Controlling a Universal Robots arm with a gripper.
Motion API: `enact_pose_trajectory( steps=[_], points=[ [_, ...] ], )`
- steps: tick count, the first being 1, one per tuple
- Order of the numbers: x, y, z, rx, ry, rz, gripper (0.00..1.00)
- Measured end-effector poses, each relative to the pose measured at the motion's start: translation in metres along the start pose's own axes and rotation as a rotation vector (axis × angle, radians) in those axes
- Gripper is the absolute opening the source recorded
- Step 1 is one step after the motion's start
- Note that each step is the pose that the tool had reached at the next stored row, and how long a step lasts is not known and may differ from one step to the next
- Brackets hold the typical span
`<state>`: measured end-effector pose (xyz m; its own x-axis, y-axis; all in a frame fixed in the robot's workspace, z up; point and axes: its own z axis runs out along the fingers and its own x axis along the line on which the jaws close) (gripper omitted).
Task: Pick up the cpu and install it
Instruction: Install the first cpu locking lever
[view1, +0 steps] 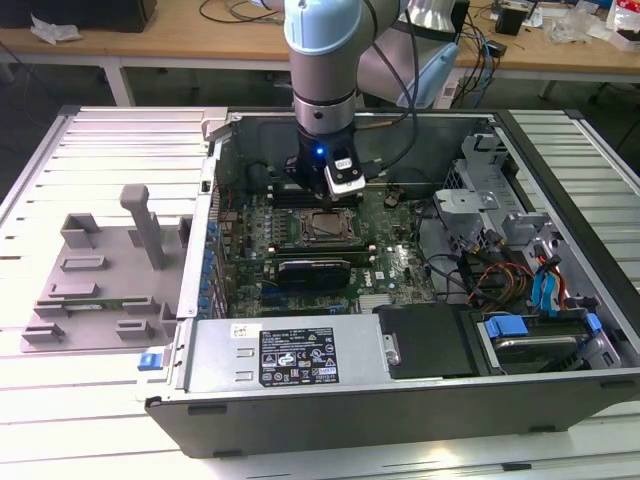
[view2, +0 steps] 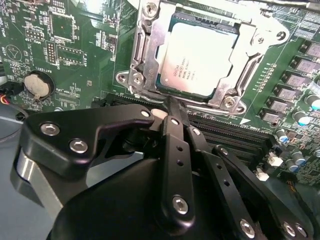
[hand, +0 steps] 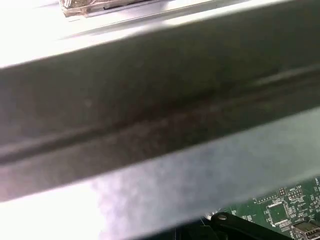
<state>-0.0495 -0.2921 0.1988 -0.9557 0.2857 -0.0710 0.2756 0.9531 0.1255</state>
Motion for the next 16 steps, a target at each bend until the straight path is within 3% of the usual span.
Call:
enact_pose_trajectory(
  steps=[3, 8, 13, 16],
  points=[
    [-0.0003, 0.0007, -0.0031, -0.0014, -0.0003, 0.0, 0.11],
    [-0.0011, 0.0018, -0.0149, 0.0029, -0.0006, 0.0, 0.11],
    [-0.0039, -0.0072, -0.0171, 0.039, -0.011, -0.004, 0.11],
    [-0.0058, -0.0135, -0.0178, 0.0517, -0.0146, -0.005, 0.11]
  ],
)
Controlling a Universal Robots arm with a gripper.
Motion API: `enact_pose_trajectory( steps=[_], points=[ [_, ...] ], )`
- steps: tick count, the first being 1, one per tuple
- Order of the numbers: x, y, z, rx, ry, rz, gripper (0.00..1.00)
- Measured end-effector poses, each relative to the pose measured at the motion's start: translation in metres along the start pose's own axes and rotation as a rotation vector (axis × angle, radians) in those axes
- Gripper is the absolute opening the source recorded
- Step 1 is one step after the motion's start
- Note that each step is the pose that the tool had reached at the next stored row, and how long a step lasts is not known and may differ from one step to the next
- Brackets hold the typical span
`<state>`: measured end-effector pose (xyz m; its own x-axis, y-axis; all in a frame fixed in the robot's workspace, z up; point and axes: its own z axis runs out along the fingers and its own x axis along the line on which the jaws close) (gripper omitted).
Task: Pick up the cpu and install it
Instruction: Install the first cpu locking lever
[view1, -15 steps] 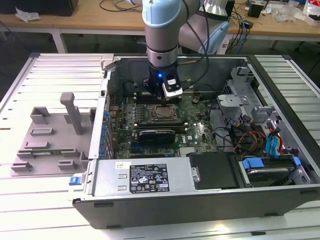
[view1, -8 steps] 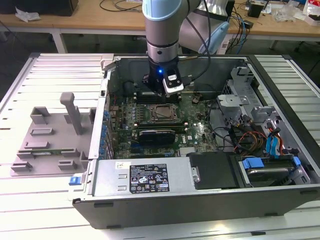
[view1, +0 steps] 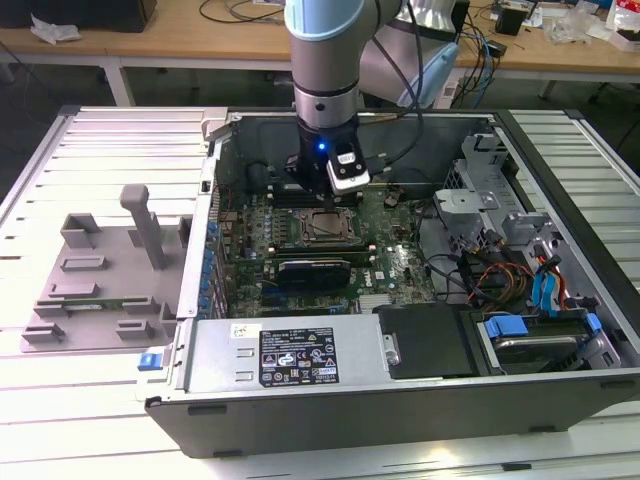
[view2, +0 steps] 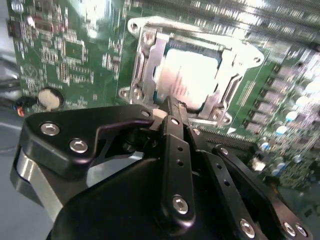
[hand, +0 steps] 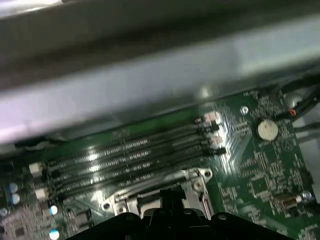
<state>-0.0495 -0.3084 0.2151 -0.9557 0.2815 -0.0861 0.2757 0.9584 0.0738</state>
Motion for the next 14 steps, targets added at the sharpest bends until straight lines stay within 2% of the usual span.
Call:
enact_pose_trajectory(
  steps=[1, 2, 4, 5, 6, 7, 8, 9, 11, 12, 13, 14],
  points=[
    [-0.0007, -0.0024, -0.0001, 0.0039, -0.0012, 0.0, 0.11],
    [-0.0023, -0.0078, -0.0004, 0.0134, -0.0039, -0.001, 0.11],
    [-0.003, -0.0105, -0.0005, 0.0372, -0.0107, -0.004, 0.11],
    [-0.0033, -0.0112, -0.0006, 0.0573, -0.0165, -0.006, 0.11],
    [-0.0034, -0.0113, -0.0005, 0.07, -0.0194, -0.017, 0.11],
    [-0.0033, -0.0113, -0.0006, 0.0721, -0.0195, -0.036, 0.11],
    [-0.0033, -0.0113, -0.0005, 0.0698, -0.0181, -0.084, 0.11],
    [-0.0033, -0.0113, -0.0001, 0.0645, -0.016, -0.138, 0.11],
    [-0.0032, -0.0114, 0.0005, 0.057, -0.012, -0.218, 0.11],
    [-0.0032, -0.0114, 0.0011, 0.0521, -0.0084, -0.278, 0.11],
    [-0.0031, -0.0115, 0.0015, 0.0597, -0.0021, -0.33, 0.11],
    [-0.0031, -0.0115, 0.0016, 0.0693, 0.0003, -0.345, 0.11]
  ],
)
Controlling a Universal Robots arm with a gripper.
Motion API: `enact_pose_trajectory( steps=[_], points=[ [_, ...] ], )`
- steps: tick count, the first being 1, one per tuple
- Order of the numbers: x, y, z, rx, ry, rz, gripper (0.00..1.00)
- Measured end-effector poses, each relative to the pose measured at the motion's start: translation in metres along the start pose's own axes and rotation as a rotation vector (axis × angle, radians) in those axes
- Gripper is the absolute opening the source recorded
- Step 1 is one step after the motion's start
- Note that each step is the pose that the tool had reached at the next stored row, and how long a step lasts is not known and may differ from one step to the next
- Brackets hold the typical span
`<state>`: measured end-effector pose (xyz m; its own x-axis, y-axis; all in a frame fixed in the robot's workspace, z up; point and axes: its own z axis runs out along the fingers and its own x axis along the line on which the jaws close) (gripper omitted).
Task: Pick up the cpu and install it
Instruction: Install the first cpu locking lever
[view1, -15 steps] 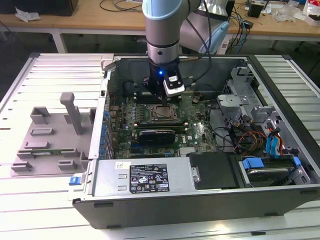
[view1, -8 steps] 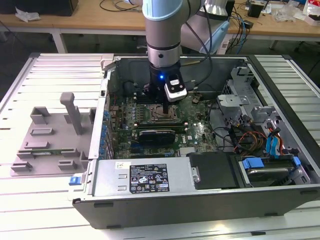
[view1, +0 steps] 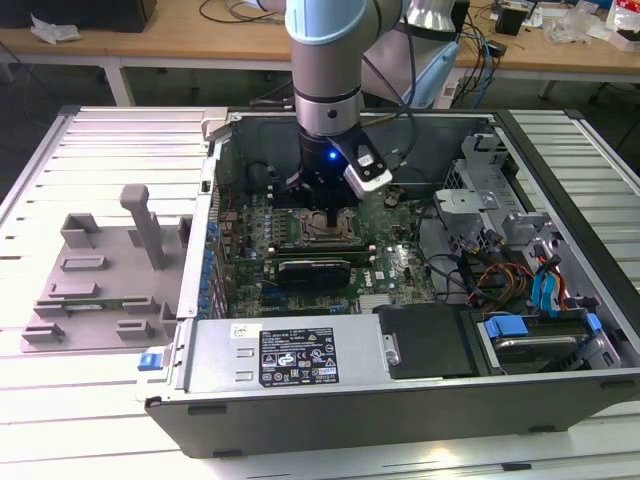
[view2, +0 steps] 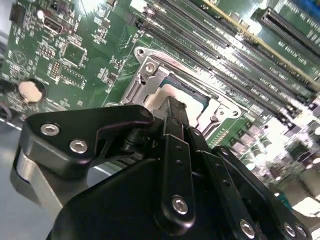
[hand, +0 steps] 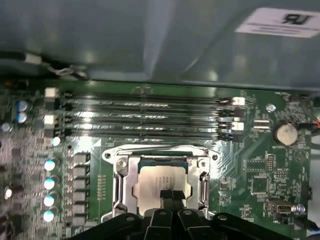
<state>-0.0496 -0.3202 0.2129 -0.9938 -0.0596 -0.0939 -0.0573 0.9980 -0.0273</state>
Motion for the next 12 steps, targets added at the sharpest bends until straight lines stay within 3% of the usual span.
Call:
enact_pose_trajectory(
  steps=[4, 7, 9, 10, 11, 12],
  points=[
    [-0.0002, -0.0001, -0.0022, 0.0008, 0.0001, -0.006, 0.11],
    [-0.0018, -0.0005, -0.0195, 0.0009, 0.0002, -0.006, 0.11],
    [-0.0019, -0.0006, -0.02, 0.0006, 0.0015, -0.006, 0.11],
    [-0.0024, -0.0006, -0.0198, -0.0008, 0.0283, -0.006, 0.11],
    [-0.0028, -0.0006, -0.0196, -0.0022, 0.0498, -0.007, 0.11],
    [-0.0031, -0.0006, -0.0195, -0.0032, 0.0629, -0.007, 0.11]
  ],
)
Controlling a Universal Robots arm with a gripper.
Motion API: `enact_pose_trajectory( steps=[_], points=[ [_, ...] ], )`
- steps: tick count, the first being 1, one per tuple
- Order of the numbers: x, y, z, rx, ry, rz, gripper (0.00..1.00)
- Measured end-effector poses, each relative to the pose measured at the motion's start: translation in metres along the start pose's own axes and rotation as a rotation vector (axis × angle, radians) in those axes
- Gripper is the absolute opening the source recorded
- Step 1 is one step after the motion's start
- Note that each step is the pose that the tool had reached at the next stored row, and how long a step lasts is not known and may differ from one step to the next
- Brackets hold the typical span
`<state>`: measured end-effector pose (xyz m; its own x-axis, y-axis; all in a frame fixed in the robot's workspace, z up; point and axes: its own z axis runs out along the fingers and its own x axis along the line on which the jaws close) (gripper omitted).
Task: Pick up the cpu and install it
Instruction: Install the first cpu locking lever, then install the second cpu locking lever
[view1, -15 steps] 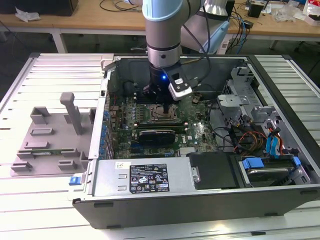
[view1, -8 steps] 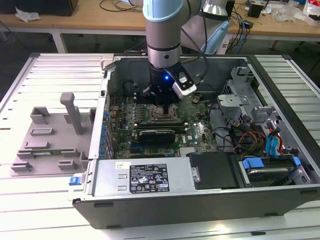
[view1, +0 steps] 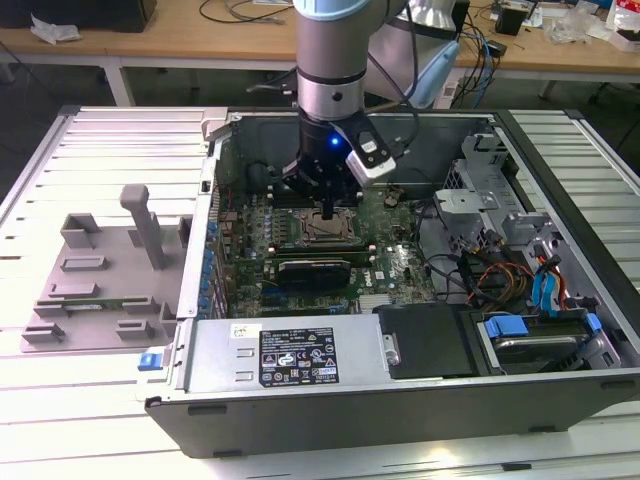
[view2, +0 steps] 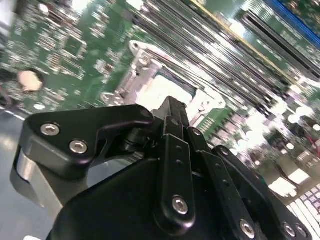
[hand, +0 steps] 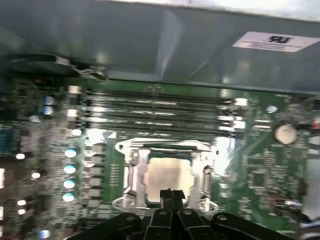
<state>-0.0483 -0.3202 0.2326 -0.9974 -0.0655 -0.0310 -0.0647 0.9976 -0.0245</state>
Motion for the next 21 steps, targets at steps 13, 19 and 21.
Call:
enact_pose_trajectory(
  steps=[13, 19, 21],
  points=[
    [-0.0051, -0.0005, -0.0075, -0.0019, 0.0119, 0.0, 0.11],
    [-0.0052, -0.0005, -0.0086, -0.0017, 0.012, 0.0, 0.11],
    [-0.0052, -0.0005, -0.0088, -0.0018, 0.012, 0.0, 0.11]
  ],
)
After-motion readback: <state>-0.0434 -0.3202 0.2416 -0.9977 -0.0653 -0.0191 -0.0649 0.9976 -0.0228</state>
